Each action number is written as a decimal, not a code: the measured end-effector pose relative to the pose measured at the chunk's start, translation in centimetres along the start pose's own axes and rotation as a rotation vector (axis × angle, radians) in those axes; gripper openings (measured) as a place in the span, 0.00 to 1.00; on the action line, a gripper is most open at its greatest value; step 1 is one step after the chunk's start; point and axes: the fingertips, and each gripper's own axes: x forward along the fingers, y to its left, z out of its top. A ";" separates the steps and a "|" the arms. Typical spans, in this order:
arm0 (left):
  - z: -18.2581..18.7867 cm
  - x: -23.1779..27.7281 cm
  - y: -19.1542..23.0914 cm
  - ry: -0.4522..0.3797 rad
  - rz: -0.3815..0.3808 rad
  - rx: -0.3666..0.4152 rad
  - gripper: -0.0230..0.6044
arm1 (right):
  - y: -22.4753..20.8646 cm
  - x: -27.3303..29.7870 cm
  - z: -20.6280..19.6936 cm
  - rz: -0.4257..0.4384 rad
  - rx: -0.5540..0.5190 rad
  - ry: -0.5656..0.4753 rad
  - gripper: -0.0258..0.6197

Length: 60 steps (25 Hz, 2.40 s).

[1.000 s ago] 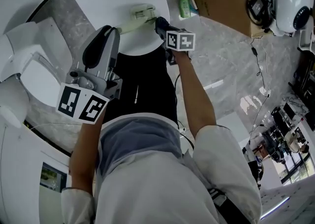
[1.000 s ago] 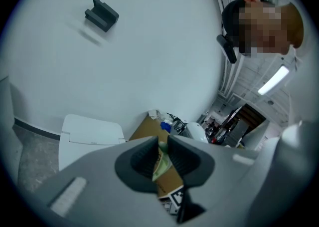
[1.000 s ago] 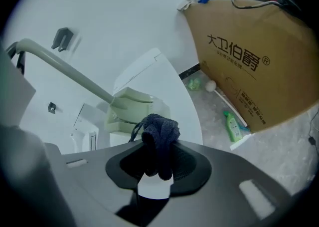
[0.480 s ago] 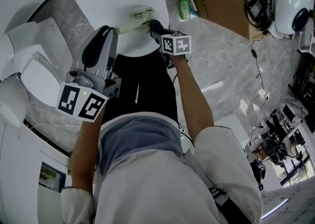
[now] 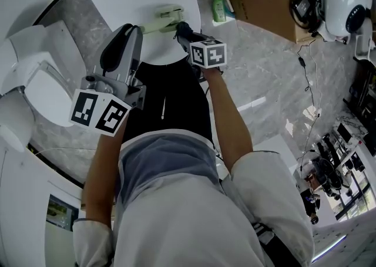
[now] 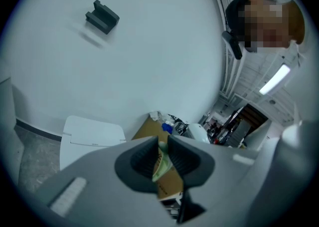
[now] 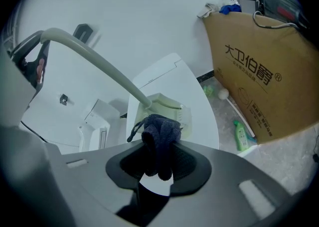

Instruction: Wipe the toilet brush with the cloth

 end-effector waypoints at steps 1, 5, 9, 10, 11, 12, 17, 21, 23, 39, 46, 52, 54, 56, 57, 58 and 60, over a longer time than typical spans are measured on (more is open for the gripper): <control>0.0 -0.1 0.0 -0.001 0.000 -0.001 0.04 | 0.2 -0.2 0.1 -0.005 -0.002 -0.008 0.19; -0.2 -0.2 -0.1 -0.005 -0.007 0.000 0.04 | 0.9 -1.0 0.6 -0.039 -0.031 -0.045 0.19; -0.2 -0.3 -0.1 -0.008 -0.008 -0.003 0.04 | 1.9 -1.2 0.5 -0.061 -0.032 -0.045 0.19; -0.2 -0.3 -0.2 -0.008 -0.009 -0.004 0.04 | 2.1 -1.2 0.6 -0.063 -0.030 -0.046 0.19; -0.2 -0.4 -0.2 -0.008 -0.010 -0.004 0.04 | 2.4 -1.3 0.6 -0.062 -0.027 -0.047 0.19; -0.2 -0.4 -0.3 -0.009 -0.011 -0.005 0.04 | 2.6 -1.4 0.6 -0.059 -0.026 -0.048 0.19; -0.2 -0.6 -0.4 -0.012 -0.015 -0.006 0.04 | 4.1 -1.1 0.7 -0.025 -0.024 -0.047 0.19; -0.3 -0.7 -0.3 -0.014 -0.013 -0.007 0.04 | 5.9 0.0 0.5 0.020 -0.019 -0.034 0.19; -0.3 -0.6 -0.4 -0.015 -0.012 -0.008 0.04 | 6.6 0.5 0.6 0.036 -0.016 -0.031 0.19; 0.1 -0.2 -0.3 -0.036 0.017 -0.018 0.04 | 3.1 -0.9 2.4 0.106 0.022 -0.030 0.19; -0.1 -0.3 -0.3 -0.045 0.040 -0.018 0.04 | 1.4 -1.4 3.1 0.156 -0.066 0.034 0.19; -0.3 -0.3 -0.2 -0.057 0.069 -0.023 0.04 | -0.5 -2.0 3.8 0.187 -0.048 0.048 0.19; -0.3 -0.4 -0.3 -0.063 0.071 -0.026 0.04 | -1.9 -2.0 4.4 0.162 0.000 0.034 0.19; -0.4 -0.5 -0.4 -0.073 0.068 -0.028 0.04 | -2.7 -1.4 5.1 0.137 0.019 0.037 0.19; -0.4 -0.5 -0.4 -0.077 0.067 -0.028 0.04 | -3.0 -0.9 5.4 0.119 0.018 0.044 0.19; -0.4 -0.6 -0.5 -0.081 0.066 -0.028 0.04 | -3.3 -0.2 5.7 0.101 0.017 0.050 0.19; -0.6 -0.6 -0.6 -0.084 0.066 -0.028 0.04 | -4.1 1.1 6.2 0.070 0.024 0.059 0.19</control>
